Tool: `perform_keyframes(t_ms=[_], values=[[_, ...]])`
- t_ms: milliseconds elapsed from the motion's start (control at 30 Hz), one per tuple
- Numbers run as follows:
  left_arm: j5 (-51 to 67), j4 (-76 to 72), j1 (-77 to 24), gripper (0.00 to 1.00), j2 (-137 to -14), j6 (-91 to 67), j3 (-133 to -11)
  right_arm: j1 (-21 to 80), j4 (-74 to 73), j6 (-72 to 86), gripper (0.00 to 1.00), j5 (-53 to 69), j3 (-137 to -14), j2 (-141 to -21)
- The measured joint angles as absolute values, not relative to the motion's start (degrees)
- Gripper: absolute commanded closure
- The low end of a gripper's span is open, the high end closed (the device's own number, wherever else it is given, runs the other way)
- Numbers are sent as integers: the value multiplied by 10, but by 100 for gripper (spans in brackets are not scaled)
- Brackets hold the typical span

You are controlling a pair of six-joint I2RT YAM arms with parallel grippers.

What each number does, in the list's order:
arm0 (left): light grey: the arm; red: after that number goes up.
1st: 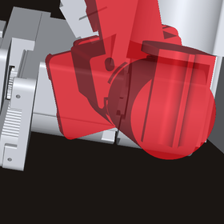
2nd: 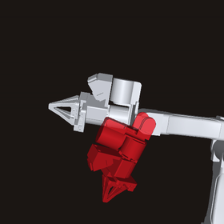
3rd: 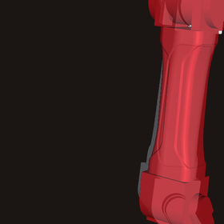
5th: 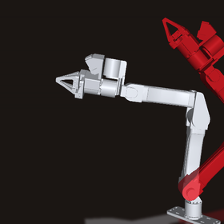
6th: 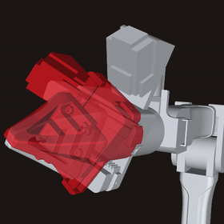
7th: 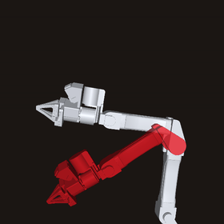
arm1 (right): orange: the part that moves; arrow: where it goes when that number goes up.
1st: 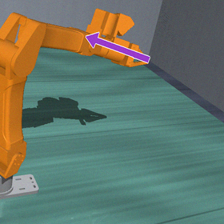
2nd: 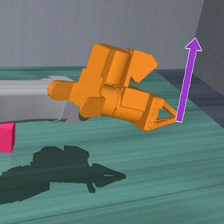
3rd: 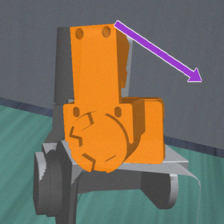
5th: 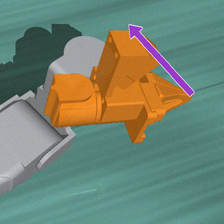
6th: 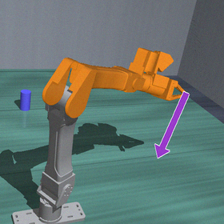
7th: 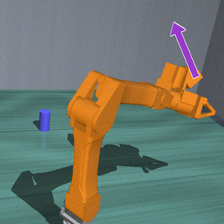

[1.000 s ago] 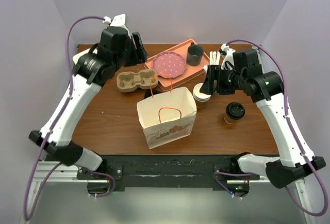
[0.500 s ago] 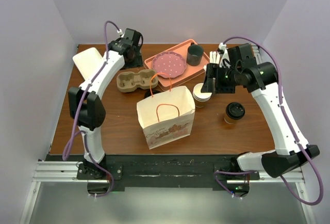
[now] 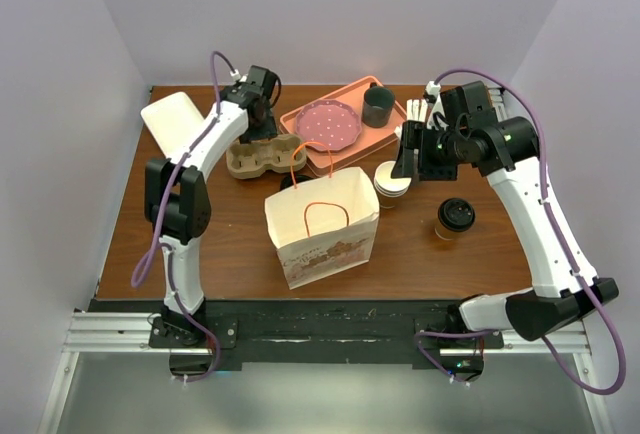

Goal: Pack the takeout coffee

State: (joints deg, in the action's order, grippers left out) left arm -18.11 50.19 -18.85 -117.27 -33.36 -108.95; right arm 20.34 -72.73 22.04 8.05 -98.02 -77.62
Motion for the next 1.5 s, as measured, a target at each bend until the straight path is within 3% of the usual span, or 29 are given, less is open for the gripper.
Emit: perform_keyframes(t_ms=[1133,1500], values=[[-126,450,-188,48,-1187,-331,-1013,203,-720,221,34,84,-980,-803],[-126,447,-188,62,-1194,-319,-1013,203,-718,221,35,85,-979,-803]])
